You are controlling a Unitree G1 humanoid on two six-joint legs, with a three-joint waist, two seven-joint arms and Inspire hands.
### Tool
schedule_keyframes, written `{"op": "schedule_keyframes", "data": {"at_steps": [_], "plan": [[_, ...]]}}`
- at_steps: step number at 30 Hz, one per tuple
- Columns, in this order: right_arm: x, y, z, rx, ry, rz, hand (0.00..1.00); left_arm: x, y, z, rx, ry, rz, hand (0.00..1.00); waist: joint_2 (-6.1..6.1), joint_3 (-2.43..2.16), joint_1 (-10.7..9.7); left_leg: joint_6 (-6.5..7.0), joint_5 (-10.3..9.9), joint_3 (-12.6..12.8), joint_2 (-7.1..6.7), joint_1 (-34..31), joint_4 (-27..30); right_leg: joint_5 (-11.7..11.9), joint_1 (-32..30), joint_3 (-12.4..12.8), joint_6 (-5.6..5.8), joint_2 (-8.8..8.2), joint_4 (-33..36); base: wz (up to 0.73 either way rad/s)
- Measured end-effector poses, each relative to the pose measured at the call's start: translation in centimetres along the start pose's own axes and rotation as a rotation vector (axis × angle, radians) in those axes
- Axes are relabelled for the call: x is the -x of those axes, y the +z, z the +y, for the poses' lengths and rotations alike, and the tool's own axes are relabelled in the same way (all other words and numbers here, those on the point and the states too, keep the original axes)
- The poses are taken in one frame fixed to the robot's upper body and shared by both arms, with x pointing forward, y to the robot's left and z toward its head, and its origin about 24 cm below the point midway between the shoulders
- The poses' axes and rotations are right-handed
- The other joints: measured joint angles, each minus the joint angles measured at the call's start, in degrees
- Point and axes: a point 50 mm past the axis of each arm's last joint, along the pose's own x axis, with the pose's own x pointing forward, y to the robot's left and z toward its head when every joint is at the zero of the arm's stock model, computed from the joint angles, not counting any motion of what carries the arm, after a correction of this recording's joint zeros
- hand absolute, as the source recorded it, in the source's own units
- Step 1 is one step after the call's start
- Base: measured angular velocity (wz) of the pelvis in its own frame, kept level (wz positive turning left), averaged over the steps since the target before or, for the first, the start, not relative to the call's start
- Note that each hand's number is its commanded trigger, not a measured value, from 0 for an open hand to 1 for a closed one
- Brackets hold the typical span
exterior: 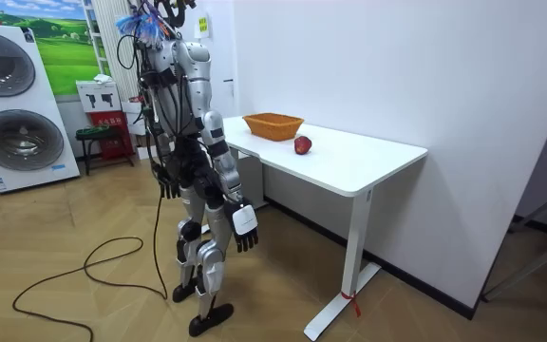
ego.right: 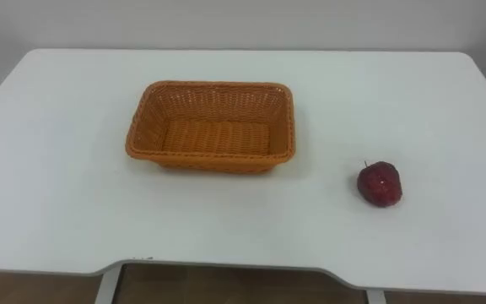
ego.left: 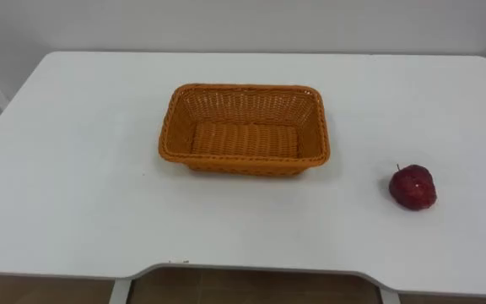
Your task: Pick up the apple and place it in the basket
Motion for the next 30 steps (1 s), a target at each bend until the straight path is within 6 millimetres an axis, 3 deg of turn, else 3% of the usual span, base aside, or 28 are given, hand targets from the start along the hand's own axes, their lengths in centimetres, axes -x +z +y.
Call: {"op": "schedule_keyframes", "data": {"at_steps": [5, 8, 11, 15, 17, 19, 23, 25, 28, 30], "plan": [[0.0, -0.1, 0.1, -0.051, -0.010, 0.003, 0.00, 0.0, 0.0, 0.0, 0.003, 0.008, 0.000, 0.00, -0.11, 0.02, 0.2, 0.00, 0.0, 0.3, 0.04, 0.0, -0.1, 0.0, -0.1, 0.1, 0.00, 0.02, 0.1, 0.00], [0.0, -0.2, 0.3, -0.214, -0.026, 0.010, 0.00, 0.0, 0.0, 0.1, 0.008, 0.031, 0.002, 0.00, -0.16, 0.05, 0.0, 0.00, 0.0, 0.4, 0.07, 0.2, -0.1, 0.0, 0.0, 0.3, 0.00, 0.08, 0.0, 0.00], [0.0, -0.3, 0.1, -0.508, -0.064, 0.019, 0.00, 0.0, -0.5, 0.2, 0.030, 0.048, 0.011, 0.00, -0.31, -0.04, -0.3, 0.00, 0.0, 0.6, 0.04, 0.4, -0.1, 0.0, 0.1, 0.7, -0.02, 0.06, 0.1, -0.03], [0.1, 0.6, -1.8, -1.057, -0.157, 0.010, 0.00, 0.1, -1.3, 1.3, 0.155, 0.107, 0.016, 0.00, -0.59, 0.06, -3.0, 0.01, 0.0, 0.8, 0.01, 0.7, -0.2, 0.0, 0.4, 0.8, -0.01, 0.07, 0.0, -0.02], [0.3, 1.4, -3.1, -1.215, -0.198, -0.026, 0.00, 0.2, -1.6, 1.9, 0.185, 0.141, 0.007, 0.00, -0.66, 0.07, -4.2, 0.01, 0.0, 0.9, -0.02, 0.7, -0.3, 0.0, 0.2, 1.0, -0.01, 0.06, 0.0, -0.03], [1.1, 3.3, -5.3, -1.434, -0.256, -0.097, 0.00, 0.3, -2.0, 2.5, 0.214, 0.180, 0.005, 0.00, -0.83, 0.04, -5.1, 0.03, 0.0, 1.3, -0.05, 0.7, -0.6, 0.0, 0.0, 1.4, 0.05, 0.03, 0.1, -0.10], [3.3, 7.3, -8.8, -1.527, -0.356, -0.299, 0.00, 0.4, -1.6, 3.5, 0.212, 0.224, -0.023, 0.00, -1.26, -0.07, -6.0, 0.05, 0.0, 1.9, -0.06, 0.6, -0.4, -0.1, -0.3, 2.1, 0.12, 0.04, 0.0, -0.08], [5.9, 10.5, -10.8, -1.569, -0.416, -0.450, 0.00, 0.5, -1.3, 4.1, 0.224, 0.244, -0.053, 0.00, -1.52, -0.15, -6.0, 0.07, 0.0, 2.1, -0.04, -0.7, -0.1, 0.0, -1.3, 2.3, 0.13, 0.08, 0.6, -0.02], [9.8, 13.4, -12.8, -1.526, -0.554, -0.650, 0.00, 0.6, -1.1, 4.2, 0.222, 0.263, -0.067, 0.00, -1.51, -0.16, -6.0, 0.14, 0.1, 2.2, -0.02, -1.4, 0.0, 0.0, -2.4, 2.3, 0.13, 0.08, 1.3, -0.01], [11.8, 14.3, -13.9, -1.525, -0.624, -0.751, 0.00, 0.6, -1.1, 4.2, 0.217, 0.266, -0.068, 0.00, -1.60, -0.20, -5.9, 0.14, 0.1, 2.2, -0.04, -1.5, -0.1, 0.0, -2.3, 2.3, 0.13, 0.07, 1.0, 0.00]]}}
